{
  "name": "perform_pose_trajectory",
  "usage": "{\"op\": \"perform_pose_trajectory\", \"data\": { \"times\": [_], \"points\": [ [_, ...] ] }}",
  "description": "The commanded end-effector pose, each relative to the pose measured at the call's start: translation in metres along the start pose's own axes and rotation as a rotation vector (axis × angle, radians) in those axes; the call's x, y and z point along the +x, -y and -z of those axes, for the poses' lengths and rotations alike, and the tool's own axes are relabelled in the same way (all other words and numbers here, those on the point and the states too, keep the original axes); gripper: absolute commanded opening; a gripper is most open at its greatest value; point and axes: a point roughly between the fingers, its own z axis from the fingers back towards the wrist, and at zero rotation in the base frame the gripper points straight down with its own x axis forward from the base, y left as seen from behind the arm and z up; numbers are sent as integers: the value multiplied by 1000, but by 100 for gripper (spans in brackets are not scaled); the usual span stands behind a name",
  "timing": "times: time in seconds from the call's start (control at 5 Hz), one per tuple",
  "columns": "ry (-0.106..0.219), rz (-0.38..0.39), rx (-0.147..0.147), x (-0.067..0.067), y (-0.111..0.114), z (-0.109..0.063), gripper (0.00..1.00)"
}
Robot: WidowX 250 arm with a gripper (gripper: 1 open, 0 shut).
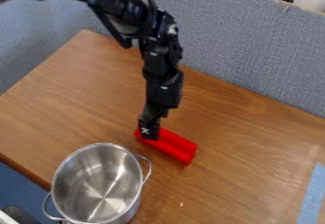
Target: Put the red object in the metal pot
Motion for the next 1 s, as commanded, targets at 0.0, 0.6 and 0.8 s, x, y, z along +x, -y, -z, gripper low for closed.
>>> {"op": "perform_pose_trajectory", "data": {
  "times": [0.0,0.6,0.8],
  "points": [
    [12,-134,58,-9,-11,-15,100],
    [-2,-379,64,14,-17,49,100],
    [7,-352,46,8,-9,58,0]
  ]
}}
